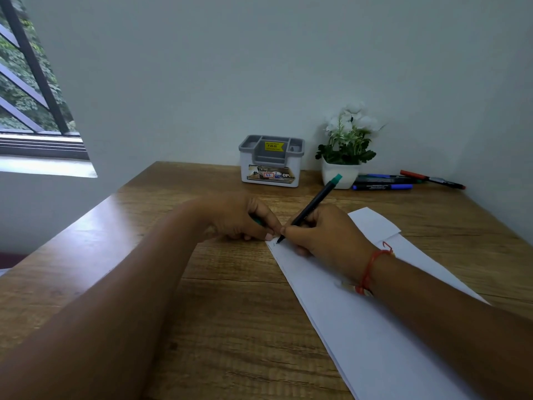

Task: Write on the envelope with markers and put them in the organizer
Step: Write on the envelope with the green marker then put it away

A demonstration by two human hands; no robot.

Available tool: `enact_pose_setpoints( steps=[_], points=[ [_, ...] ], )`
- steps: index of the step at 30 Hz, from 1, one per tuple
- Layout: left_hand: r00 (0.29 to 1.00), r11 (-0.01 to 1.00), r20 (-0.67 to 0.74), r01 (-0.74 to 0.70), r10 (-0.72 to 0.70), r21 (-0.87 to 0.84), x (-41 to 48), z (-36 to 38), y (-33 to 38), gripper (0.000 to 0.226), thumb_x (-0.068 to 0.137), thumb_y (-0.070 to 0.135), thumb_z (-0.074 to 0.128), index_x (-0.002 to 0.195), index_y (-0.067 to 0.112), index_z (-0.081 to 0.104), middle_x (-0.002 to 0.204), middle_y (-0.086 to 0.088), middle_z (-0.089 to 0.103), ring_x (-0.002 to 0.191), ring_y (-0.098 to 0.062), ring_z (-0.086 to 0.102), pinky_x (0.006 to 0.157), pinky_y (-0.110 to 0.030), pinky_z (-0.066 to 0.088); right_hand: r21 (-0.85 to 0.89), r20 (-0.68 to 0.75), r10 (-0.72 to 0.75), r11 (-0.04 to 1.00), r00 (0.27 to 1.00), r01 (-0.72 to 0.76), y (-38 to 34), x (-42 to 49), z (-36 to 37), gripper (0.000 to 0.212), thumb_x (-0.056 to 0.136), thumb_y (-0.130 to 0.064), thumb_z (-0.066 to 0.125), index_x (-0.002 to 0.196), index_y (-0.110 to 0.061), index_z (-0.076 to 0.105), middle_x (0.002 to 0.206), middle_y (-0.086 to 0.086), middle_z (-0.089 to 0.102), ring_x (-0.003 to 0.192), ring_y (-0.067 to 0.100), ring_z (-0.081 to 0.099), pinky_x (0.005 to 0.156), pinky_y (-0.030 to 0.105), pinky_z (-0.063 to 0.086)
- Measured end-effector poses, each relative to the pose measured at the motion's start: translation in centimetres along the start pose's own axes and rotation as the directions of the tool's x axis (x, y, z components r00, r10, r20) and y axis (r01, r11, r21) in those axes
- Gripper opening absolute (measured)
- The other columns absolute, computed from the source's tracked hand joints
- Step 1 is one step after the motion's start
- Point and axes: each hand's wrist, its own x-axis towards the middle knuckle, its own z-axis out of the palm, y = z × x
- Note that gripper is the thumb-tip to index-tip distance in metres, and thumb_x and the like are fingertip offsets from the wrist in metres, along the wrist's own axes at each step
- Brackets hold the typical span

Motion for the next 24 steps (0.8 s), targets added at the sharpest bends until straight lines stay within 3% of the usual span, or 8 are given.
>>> enact_pose_setpoints(
  steps=[5, 19, 24],
  points=[
    [1.000, 0.997, -0.010, 0.009, -0.010, -0.076, 0.02, 0.20, -0.27, 0.021, 0.087, 0.009, 0.070, 0.091, 0.028, 0.078, 0.084, -0.006, 0.067, 0.060, -0.006, 0.050, 0.058, -0.023, 0.040, 0.006, -0.015, -0.008, 1.000, 1.000, 0.008, 0.10, -0.04, 0.06, 0.014, 0.084, -0.029, 0.071, 0.083, -0.016, 0.077, 0.061, 0.007, 0.072, 0.056, 0.009, 0.062, 0.072, 0.040, 0.060],
    [1.000, 0.999, 0.003, 0.024, -0.024, -0.033, -0.03, 0.07, 0.01, 0.020, 0.088, 0.010, 0.068, 0.101, 0.023, 0.076, 0.080, -0.005, 0.063, 0.056, -0.004, 0.049, 0.052, -0.017, 0.039, 0.014, 0.033, -0.039, 0.999, 0.999, 0.038, 0.11, 0.13, 0.10, 0.009, 0.081, -0.024, 0.071, 0.083, -0.018, 0.077, 0.068, -0.002, 0.070, 0.066, 0.009, 0.063, 0.068, 0.035, 0.054],
    [1.000, 0.999, 0.004, 0.020, -0.020, -0.047, 0.05, 0.04, -0.07, 0.021, 0.088, 0.008, 0.067, 0.099, 0.023, 0.077, 0.072, 0.004, 0.065, 0.056, -0.002, 0.049, 0.053, -0.017, 0.039, 0.019, 0.026, -0.023, 1.000, 0.999, 0.023, 0.12, 0.29, 0.05, 0.009, 0.082, -0.024, 0.069, 0.082, -0.018, 0.076, 0.069, -0.002, 0.071, 0.067, 0.009, 0.063, 0.070, 0.037, 0.055]
  ],
)
